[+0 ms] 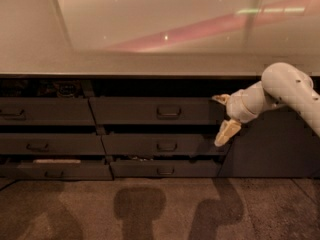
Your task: Open top drawer
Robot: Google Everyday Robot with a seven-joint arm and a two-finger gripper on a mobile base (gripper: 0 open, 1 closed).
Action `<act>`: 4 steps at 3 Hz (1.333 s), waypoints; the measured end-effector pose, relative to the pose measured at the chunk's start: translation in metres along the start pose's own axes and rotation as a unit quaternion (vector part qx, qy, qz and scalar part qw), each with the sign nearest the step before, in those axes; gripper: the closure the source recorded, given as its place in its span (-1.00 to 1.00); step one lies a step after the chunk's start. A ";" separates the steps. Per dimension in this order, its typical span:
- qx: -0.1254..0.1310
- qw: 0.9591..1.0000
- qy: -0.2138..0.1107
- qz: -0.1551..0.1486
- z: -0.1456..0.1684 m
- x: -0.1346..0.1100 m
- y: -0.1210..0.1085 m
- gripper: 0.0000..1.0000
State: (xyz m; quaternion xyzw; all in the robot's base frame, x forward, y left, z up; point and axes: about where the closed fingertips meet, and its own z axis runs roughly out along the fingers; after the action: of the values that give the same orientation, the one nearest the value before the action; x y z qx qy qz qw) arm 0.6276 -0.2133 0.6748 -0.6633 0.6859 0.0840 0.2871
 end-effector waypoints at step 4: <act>0.016 0.996 0.044 0.079 0.009 0.023 -0.041 -1.00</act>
Offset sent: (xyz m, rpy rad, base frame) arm 0.0343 -0.0145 0.0045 -0.0341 0.0306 -0.1333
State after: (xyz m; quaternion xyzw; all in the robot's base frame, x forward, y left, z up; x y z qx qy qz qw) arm 0.6705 -0.2326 0.6668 -0.6055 0.7494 0.0659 0.2596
